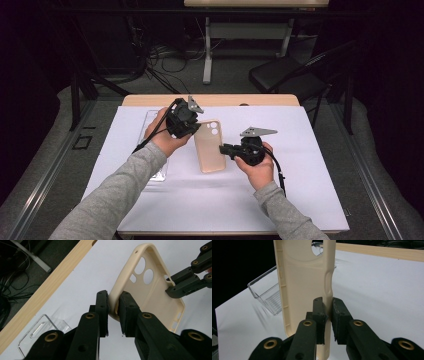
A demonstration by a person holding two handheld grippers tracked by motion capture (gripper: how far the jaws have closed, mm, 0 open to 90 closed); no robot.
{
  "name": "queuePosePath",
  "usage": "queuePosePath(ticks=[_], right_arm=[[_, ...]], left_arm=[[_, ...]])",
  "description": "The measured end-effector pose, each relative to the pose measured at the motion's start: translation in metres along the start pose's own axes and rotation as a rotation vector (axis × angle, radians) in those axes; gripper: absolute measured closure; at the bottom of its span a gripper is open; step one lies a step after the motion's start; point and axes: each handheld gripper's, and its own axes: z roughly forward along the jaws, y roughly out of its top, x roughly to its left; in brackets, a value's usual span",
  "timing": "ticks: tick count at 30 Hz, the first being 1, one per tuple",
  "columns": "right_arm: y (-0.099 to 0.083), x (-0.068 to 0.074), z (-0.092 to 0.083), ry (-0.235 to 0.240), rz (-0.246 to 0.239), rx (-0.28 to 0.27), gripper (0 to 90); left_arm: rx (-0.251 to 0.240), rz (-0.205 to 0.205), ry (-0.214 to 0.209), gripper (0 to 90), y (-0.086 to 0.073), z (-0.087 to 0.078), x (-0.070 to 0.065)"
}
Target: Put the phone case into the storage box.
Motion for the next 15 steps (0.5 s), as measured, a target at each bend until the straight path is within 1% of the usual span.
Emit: queuePosePath(ticks=[4, 8, 10, 15], right_arm=[[0.0005, 0.0000, -0.0003, 0.008, 0.001, -0.006, 81.6], [0.0007, 0.0005, -0.0007, 0.017, 0.012, -0.014, 80.3], [0.0008, 0.0005, -0.0011, 0.017, 0.008, -0.014, 80.2], [0.0005, 0.0007, 0.0000, 0.018, 0.002, -0.016, 76.5]], left_arm=[[-0.002, 0.005, 0.002, 79.1, 0.0010, -0.0012, 0.0003], [-0.004, 0.012, 0.005, 79.1, 0.0015, -0.0024, 0.0004], [-0.006, 0.013, 0.005, 79.2, 0.0015, -0.0027, 0.0005], [-0.008, 0.020, 0.007, 79.2, 0.0011, -0.0027, 0.0009]])
